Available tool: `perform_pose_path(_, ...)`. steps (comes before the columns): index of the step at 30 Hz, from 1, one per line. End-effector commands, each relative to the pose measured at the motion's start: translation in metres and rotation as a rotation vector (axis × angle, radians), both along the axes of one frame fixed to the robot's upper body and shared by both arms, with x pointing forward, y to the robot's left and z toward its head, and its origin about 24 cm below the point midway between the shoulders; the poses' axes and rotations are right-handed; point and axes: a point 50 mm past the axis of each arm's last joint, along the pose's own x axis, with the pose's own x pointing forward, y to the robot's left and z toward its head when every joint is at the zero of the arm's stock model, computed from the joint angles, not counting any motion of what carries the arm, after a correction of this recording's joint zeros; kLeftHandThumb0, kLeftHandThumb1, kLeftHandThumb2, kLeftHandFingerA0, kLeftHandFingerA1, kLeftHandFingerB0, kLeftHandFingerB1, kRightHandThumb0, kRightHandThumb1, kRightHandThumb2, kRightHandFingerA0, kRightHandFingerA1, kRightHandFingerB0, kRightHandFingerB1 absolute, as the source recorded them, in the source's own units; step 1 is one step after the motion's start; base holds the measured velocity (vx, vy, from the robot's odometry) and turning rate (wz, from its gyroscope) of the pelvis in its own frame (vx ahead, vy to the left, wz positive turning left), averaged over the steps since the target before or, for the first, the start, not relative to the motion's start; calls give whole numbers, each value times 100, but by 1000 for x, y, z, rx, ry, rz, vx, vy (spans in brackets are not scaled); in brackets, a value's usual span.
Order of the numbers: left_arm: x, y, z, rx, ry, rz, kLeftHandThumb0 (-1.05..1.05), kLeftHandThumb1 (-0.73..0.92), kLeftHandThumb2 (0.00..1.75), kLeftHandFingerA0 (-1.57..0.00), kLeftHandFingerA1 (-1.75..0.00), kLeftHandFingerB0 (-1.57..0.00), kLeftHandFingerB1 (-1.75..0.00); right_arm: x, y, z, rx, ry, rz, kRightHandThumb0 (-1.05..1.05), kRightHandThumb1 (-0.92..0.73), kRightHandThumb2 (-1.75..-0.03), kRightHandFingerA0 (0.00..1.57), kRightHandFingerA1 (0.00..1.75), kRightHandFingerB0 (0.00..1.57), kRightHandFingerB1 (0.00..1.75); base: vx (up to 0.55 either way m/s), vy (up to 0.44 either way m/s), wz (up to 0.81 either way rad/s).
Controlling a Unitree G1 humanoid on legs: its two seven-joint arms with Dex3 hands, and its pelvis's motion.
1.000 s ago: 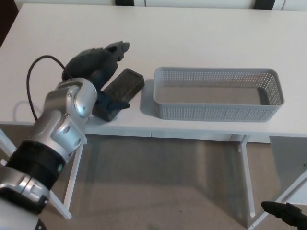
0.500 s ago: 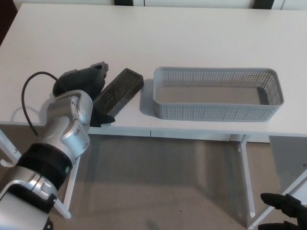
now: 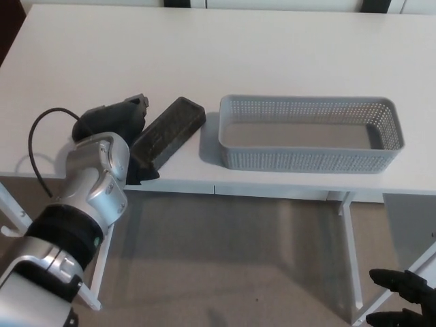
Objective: The robot walks towards a desk on which an eraser is kept on the left hand side and a container is kept on the right hand side. The robot picks up the eraser using its left hand and places it in the container.
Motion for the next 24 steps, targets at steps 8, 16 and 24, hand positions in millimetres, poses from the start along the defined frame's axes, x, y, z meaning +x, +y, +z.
perform_pose_path(8,3,-4,2,29,-21,2,-48,46,56,-8,-28,-4,-22,1,-2,4,-15,-3,14,-14,-37,-82,46,63,19,52,0,0,0)
perform_pose_path(16,5,-13,0,19,-22,0,-53,36,68,-7,-34,-6,-19,4,3,8,-16,-17,33,-12,-36,-82,47,63,19,52,0,0,0)
perform_pose_path(24,0,-23,-9,1,-5,-18,-57,38,75,-3,-40,-1,-24,1,3,10,-18,-21,44,-14,-36,-82,47,63,19,52,0,0,0)
